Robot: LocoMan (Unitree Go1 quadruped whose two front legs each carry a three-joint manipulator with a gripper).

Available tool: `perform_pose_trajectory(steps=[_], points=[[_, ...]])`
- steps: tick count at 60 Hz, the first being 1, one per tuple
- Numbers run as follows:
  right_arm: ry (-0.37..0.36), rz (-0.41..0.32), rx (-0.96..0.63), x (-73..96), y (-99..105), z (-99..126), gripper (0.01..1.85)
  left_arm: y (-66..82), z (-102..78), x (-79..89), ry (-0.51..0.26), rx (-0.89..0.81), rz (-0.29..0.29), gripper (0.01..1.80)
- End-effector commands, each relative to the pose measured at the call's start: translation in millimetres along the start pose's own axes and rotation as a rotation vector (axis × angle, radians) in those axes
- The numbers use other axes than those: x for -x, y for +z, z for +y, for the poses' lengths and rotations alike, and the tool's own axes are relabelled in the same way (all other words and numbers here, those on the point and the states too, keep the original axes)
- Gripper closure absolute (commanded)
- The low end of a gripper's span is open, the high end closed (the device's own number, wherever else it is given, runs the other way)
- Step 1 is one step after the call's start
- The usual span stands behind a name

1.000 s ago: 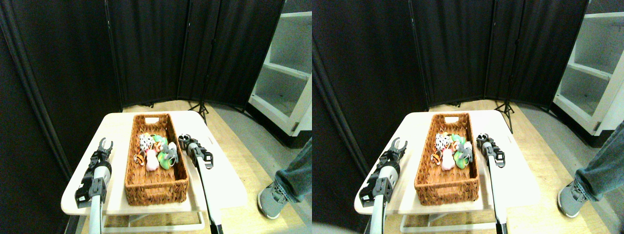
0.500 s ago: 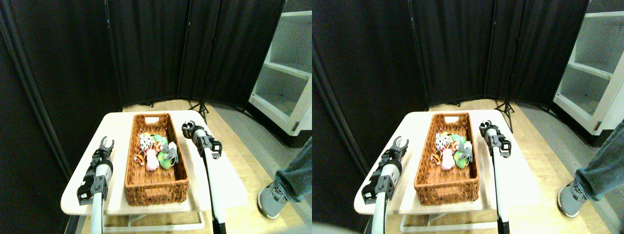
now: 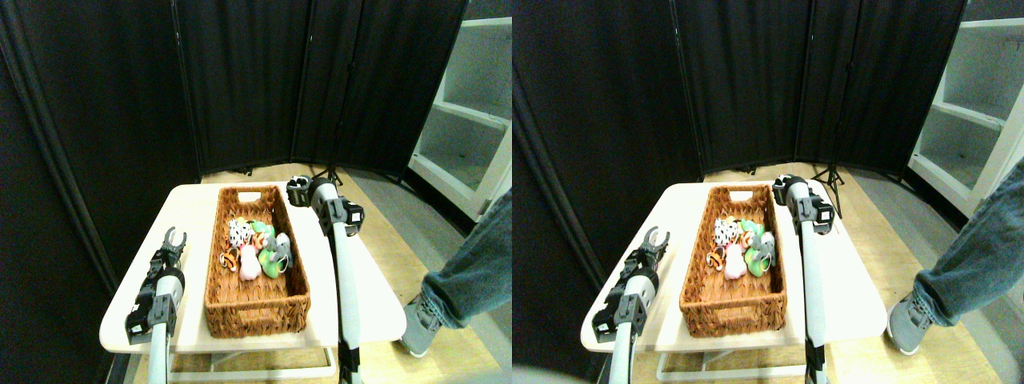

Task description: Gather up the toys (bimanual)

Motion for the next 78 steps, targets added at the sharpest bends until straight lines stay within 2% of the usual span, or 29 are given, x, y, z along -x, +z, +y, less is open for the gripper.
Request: perform_pose_trajectory(steps=[1,6,16,26,33,41,42,43,44,45,46,47,48,51,56,58,63,66,71,74,78], points=[[0.061,0.029,0.004,-1.8,-14.1,18.4,1.85,5.5,-9.0,4.4,-0.068,-0.011,-0.02,1.69],[0.08,0.056,0.006,-7.4,-28.0,22.9,1.85,7.4,-7.0,8.3,-0.056,0.004,-0.041,1.67],[0.076,0.091,-0.01,-16.6,-47.2,26.0,1.85,10.5,-2.8,13.2,-0.07,-0.008,-0.046,1.68],[0.084,0.116,0.081,-32.2,-64.3,23.7,1.85,13.8,2.2,20.5,-0.059,-0.016,-0.072,1.68],[0.057,0.139,0.016,-41.0,-69.0,17.8,1.85,16.7,4.4,23.7,-0.065,-0.015,-0.073,1.68],[0.033,0.152,0.044,-50.4,-67.1,5.7,1.83,20.2,7.1,24.9,-0.065,0.002,-0.076,1.7],[0.02,0.164,0.044,-51.4,-66.8,4.2,1.79,20.9,7.6,24.5,-0.066,-0.002,-0.071,1.69],[-0.002,0.171,0.072,-52.0,-65.7,2.4,1.67,21.5,8.0,24.4,-0.064,-0.008,-0.071,1.69],[-0.002,0.171,0.072,-52.0,-65.7,2.4,1.67,21.5,8.0,24.4,-0.064,-0.008,-0.071,1.69],[-0.02,0.184,0.073,-51.8,-64.9,1.0,1.52,21.9,8.2,24.0,-0.062,-0.008,-0.072,1.68],[-0.02,0.184,0.073,-51.8,-64.9,1.0,1.52,21.9,8.2,24.0,-0.062,-0.008,-0.072,1.68],[-0.05,0.195,0.063,-50.1,-64.6,0.8,1.35,21.9,8.3,23.2,-0.065,-0.008,-0.072,1.68],[-0.05,0.195,0.063,-50.1,-64.6,0.8,1.35,21.9,8.3,23.2,-0.065,-0.008,-0.072,1.68],[-0.061,0.219,0.059,-49.0,-61.8,0.0,1.02,21.2,8.2,21.5,-0.063,-0.004,-0.073,1.68],[-0.066,0.229,0.055,-48.4,-59.8,-0.5,0.83,19.9,7.9,19.2,-0.065,0.005,-0.072,1.67],[-0.066,0.23,0.056,-48.1,-59.5,-0.5,0.83,19.8,8.0,18.8,-0.064,0.004,-0.071,1.67],[-0.058,0.231,0.04,-45.7,-57.4,-0.2,0.96,18.6,7.6,16.0,-0.058,0.005,-0.068,1.66],[-0.052,0.221,0.062,-44.5,-56.0,-0.4,0.85,17.3,6.6,15.6,-0.052,0.001,-0.072,1.66],[-0.028,0.208,0.069,-41.1,-55.0,0.0,0.88,16.6,6.5,14.3,-0.053,-0.004,-0.068,1.64],[-0.023,0.197,0.058,-37.7,-54.1,0.4,0.83,15.9,6.2,14.0,-0.049,0.003,-0.067,1.62],[-0.006,0.179,0.011,-27.1,-48.2,4.5,0.96,15.1,5.5,13.4,-0.05,0.005,-0.055,1.58]])
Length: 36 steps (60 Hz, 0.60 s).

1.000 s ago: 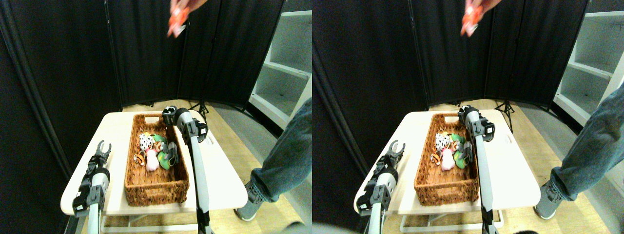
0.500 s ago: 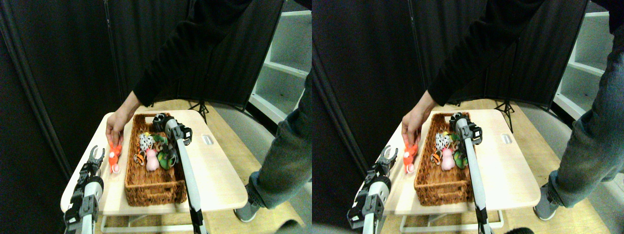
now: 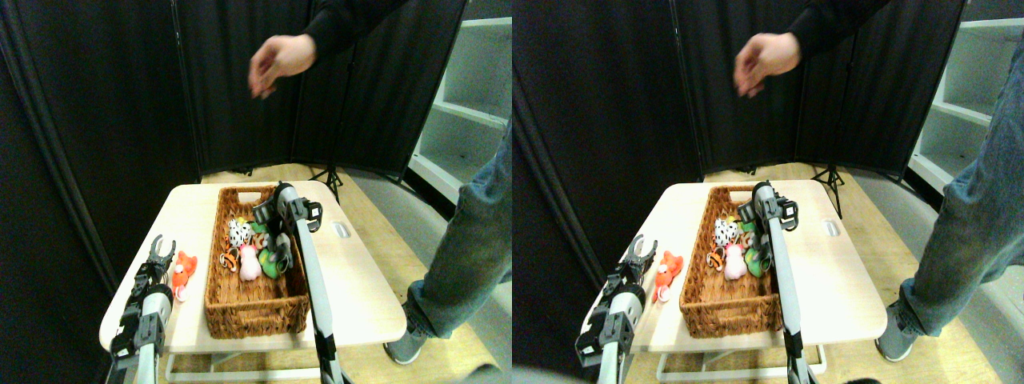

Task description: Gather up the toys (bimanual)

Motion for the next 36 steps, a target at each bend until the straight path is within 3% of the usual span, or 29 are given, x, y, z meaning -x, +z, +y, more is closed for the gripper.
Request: perform_pose_trajectory(steps=[1,3,6,10,12,19,26,36], points=[[0.077,-0.045,-0.022,20.0,7.3,14.9,0.99,-0.1,-7.0,-3.5,-0.028,0.002,-0.004,1.57],[0.08,-0.051,-0.031,22.1,8.2,15.7,1.03,-0.3,-7.2,-3.5,-0.029,0.003,-0.002,1.57],[0.109,-0.111,-0.011,32.1,17.0,20.4,1.53,-1.1,-9.7,-3.0,-0.021,0.004,0.01,1.52],[0.149,-0.184,0.024,42.4,26.6,22.8,1.85,-2.5,-13.6,-2.3,-0.023,-0.009,0.017,1.45],[0.15,-0.235,0.007,47.8,31.1,23.3,1.85,-3.2,-15.6,-2.2,-0.016,-0.006,0.023,1.4],[0.17,-0.273,0.016,61.7,49.7,22.6,1.85,-5.7,-21.7,-3.2,-0.031,-0.003,0.057,1.34],[0.18,-0.368,0.034,78.5,73.5,18.5,1.85,-11.7,-33.6,-4.8,-0.041,-0.013,0.098,1.28],[0.171,-0.432,-0.001,86.5,86.1,11.2,1.85,-22.4,-49.8,-5.5,-0.051,-0.006,0.142,1.23]])
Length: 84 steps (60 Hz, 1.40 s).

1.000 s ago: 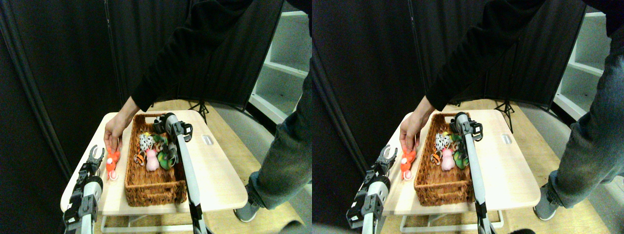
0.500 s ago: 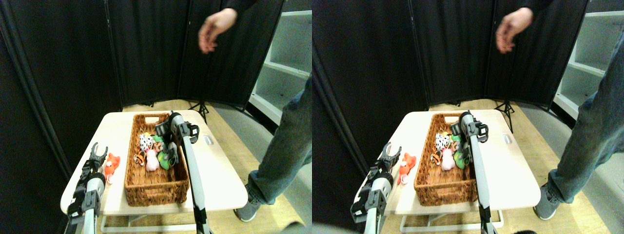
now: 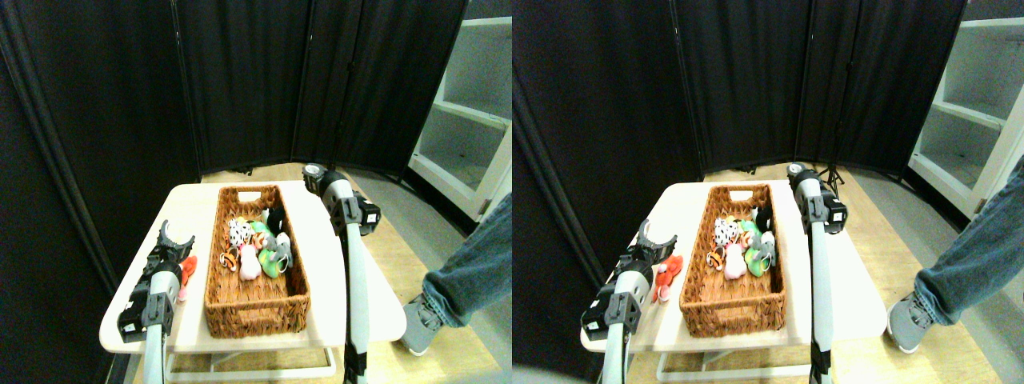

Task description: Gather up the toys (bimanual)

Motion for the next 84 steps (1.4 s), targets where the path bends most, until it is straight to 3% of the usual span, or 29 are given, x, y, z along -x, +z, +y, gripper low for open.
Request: perform_pose_trajectory(steps=[1,14,31,56,70,84], points=[[0.041,-0.02,0.032,-1.5,7.8,3.1,1.85,-3.8,-17.7,-0.5,-0.049,-0.002,0.014,1.23],[0.023,-0.021,-0.009,-1.9,9.2,-6.2,1.85,-21.0,-20.4,-7.9,-0.053,0.028,0.033,1.21],[0.027,-0.013,-0.029,-6.5,5.3,-10.0,1.85,-25.8,4.2,-13.2,-0.006,0.06,0.001,1.11],[0.027,0.0,-0.086,-13.4,1.2,-13.5,1.85,-19.7,46.3,-9.2,0.112,0.089,-0.038,0.91],[0.012,-0.011,-0.075,-15.6,5.8,-18.2,1.85,-15.3,60.5,-10.9,0.131,0.096,-0.062,0.9],[0.04,0.013,-0.137,-12.3,0.7,-15.5,1.85,-24.6,73.4,-20.4,0.136,0.149,-0.089,1.0]])
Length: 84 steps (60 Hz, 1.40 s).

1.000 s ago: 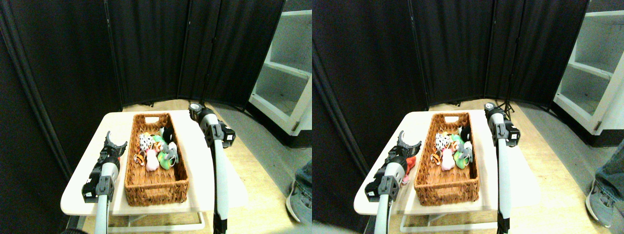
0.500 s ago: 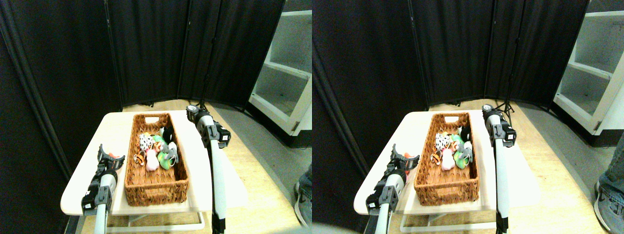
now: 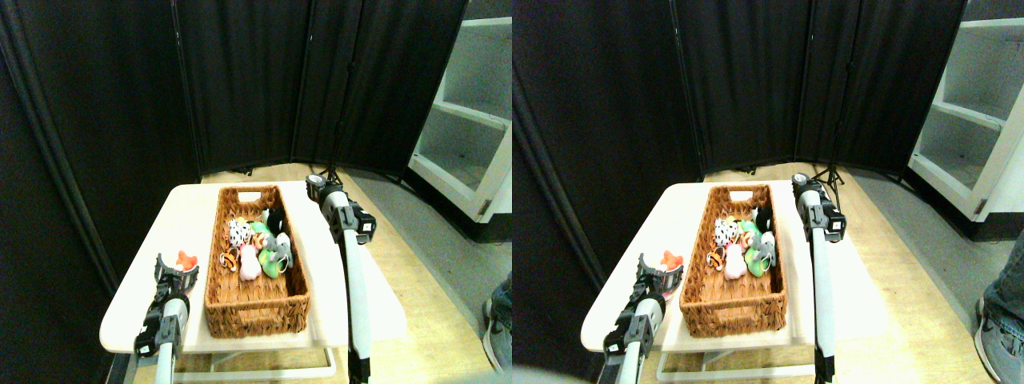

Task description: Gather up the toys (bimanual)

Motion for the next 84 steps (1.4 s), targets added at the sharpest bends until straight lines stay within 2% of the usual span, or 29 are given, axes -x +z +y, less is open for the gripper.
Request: perform_pose_trajectory(steps=[1,5,14,18,20,21,23,24,29,51,59,64,72,75,77,84], points=[[0.058,0.018,-0.017,2.8,-3.5,8.7,1.85,-2.8,1.5,-6.8,-0.022,0.023,-0.019,1.01],[0.071,0.024,-0.007,5.6,-5.1,10.5,1.85,-3.1,5.5,-11.1,-0.027,0.039,-0.01,1.02],[0.086,0.032,-0.006,12.3,-8.1,14.8,1.85,-10.5,12.5,-15.5,-0.014,0.06,-0.034,1.01],[0.086,0.038,-0.005,14.1,-7.8,16.6,1.85,-12.7,10.2,-18.7,-0.055,0.114,-0.023,1.3],[0.09,0.036,-0.009,14.4,-7.6,16.9,1.85,-13.6,6.2,-18.2,-0.079,0.079,-0.054,1.61],[0.09,0.036,-0.009,14.4,-7.6,16.9,1.85,-13.6,6.2,-18.2,-0.079,0.079,-0.054,1.61],[0.093,0.032,-0.012,14.3,-7.2,17.0,1.85,-13.8,2.3,-17.4,-0.099,0.031,-0.079,1.78],[0.095,0.032,-0.02,14.4,-6.9,17.1,1.85,-13.5,-0.2,-17.0,-0.105,0.013,-0.079,1.8],[0.098,0.026,-0.021,14.8,-5.9,17.3,1.85,-10.3,-6.9,-17.2,-0.11,-0.019,-0.058,1.8],[0.101,0.011,-0.026,14.5,-0.3,14.0,1.85,2.9,-43.7,-11.3,-0.134,-0.074,-0.057,1.8],[0.1,0.006,-0.044,13.9,3.8,9.2,1.85,7.8,-65.2,-4.1,-0.143,-0.116,-0.052,1.8],[0.097,-0.003,-0.042,14.6,6.7,6.0,1.85,10.0,-81.8,-1.5,-0.17,-0.124,-0.013,1.8],[0.103,-0.013,-0.038,17.3,10.4,2.3,1.85,5.9,-103.9,2.0,-0.213,-0.169,0.022,1.8],[0.106,-0.009,-0.042,19.1,12.1,1.3,1.85,1.2,-114.3,1.8,-0.228,-0.179,0.057,1.8],[0.106,-0.01,-0.043,19.4,12.4,1.0,1.85,0.3,-115.9,1.8,-0.23,-0.18,0.062,1.8],[0.107,-0.015,-0.042,22.5,15.8,-1.0,1.85,-12.6,-130.2,-0.8,-0.242,-0.182,0.107,1.8]])
